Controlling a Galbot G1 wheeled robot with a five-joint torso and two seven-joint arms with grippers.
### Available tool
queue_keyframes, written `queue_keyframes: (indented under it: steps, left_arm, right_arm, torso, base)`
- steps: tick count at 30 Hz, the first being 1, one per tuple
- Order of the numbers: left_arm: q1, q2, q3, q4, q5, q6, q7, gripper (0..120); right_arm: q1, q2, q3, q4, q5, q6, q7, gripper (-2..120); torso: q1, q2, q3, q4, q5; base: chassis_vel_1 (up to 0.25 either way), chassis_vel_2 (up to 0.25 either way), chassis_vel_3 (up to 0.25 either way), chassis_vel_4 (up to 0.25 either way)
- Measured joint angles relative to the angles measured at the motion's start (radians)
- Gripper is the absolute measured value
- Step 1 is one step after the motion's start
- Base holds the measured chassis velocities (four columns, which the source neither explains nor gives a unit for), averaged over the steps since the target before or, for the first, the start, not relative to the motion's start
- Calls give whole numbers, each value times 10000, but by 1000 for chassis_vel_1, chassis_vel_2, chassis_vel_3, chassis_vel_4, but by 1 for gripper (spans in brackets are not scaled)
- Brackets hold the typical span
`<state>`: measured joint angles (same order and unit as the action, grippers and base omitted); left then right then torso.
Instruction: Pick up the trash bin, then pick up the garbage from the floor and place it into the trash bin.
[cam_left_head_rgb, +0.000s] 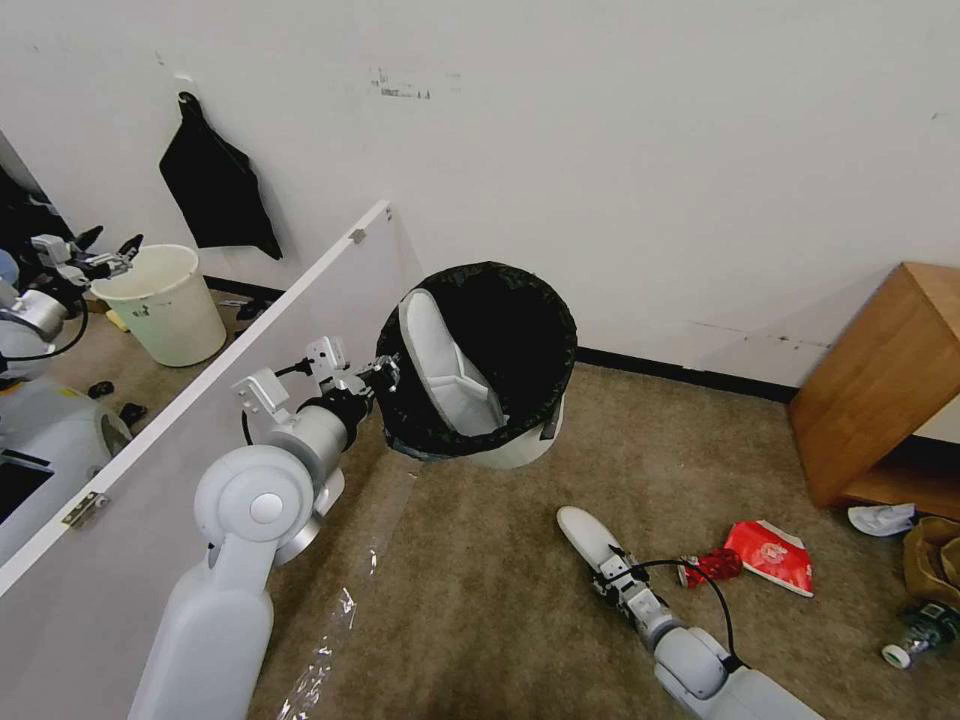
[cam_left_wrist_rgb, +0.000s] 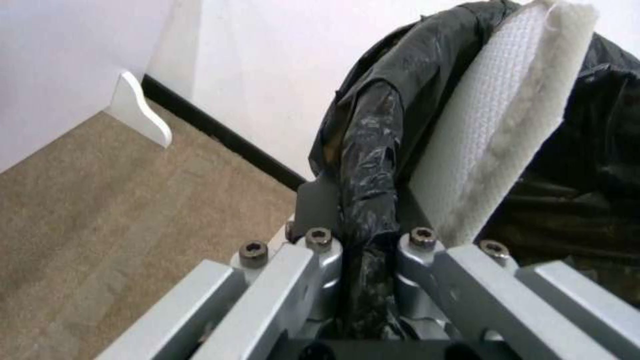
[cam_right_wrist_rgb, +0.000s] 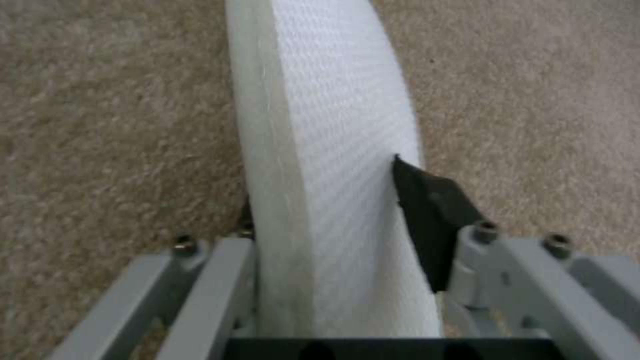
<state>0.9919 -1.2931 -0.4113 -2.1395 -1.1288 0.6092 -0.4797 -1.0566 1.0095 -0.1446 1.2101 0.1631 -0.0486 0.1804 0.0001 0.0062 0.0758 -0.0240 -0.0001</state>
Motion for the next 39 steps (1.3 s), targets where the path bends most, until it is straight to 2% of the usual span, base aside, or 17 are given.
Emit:
queue_keyframes:
  steps: [2,3,4,5,7,8,11,18,24,26,33,39]
  left_arm:
    - [-3,-1,2,4,4,0,0,4]
    - [1,-6,10,5,12,0,3,4]
    - [1,-6,10,5,12,0,3,4]
    - [15,-6,10,5,28,0,19,4]
    - [33,-3,5,4,37,0,30,4]
    - [59,14,-4,4,48,0,43,4]
    - [103,85,-46,-2,62,0,60,4]
    - [88,71,-29,-68,19,-5,55,4]
    - [75,60,-3,3,0,-6,26,4]
    - [54,49,20,54,-2,-6,-20,4]
    - [47,60,-3,65,-21,-6,-81,4]
    - [87,159,-15,63,-179,58,-259,4]
  right_arm:
    - [0,-4,14,12,7,-6,1,33]
    - [2,-11,69,42,30,-13,11,23]
    - [2,-11,69,42,30,-13,11,23]
    - [5,-15,93,65,38,-15,20,16]
    - [5,-18,118,87,48,-15,31,13]
    - [2,-20,152,103,57,0,51,7]
    - [-42,-56,290,208,59,53,68,3]
    - [-414,-633,1307,1421,384,89,174,3]
    - [-518,-796,2077,1773,565,268,167,3]
    - [-525,-914,2750,2071,874,286,85,3]
    - [-472,-1091,3742,2670,1595,249,-69,3]
    - [-230,-1098,4855,3733,2498,74,-117,3]
  torso:
    - [0,0,0,0,1]
    - [0,0,0,-1,-1]
    - [0,0,0,-1,-1]
    - [0,-1,0,-1,0]
    - [0,-1,0,-1,-1]
    - [0,0,0,-1,-1]
    - [0,-1,0,0,2]
    - [0,-1,-1,1,1]
    - [0,-1,-2,1,2]
    - [0,-1,-2,1,1]
    - [0,-1,-2,0,1]
    - [0,-1,-2,3,2]
  base:
    - [0,0,0,0]
    - [0,0,0,0]
    - [0,0,0,0]
    - [0,0,0,0]
    - [0,0,0,0]
    - [0,0,0,0]
    - [0,0,0,0]
    - [0,0,0,0]
    - [0,0,0,0]
    - [0,0,0,0]
    - [0,0,0,0]
    - [0,0,0,0]
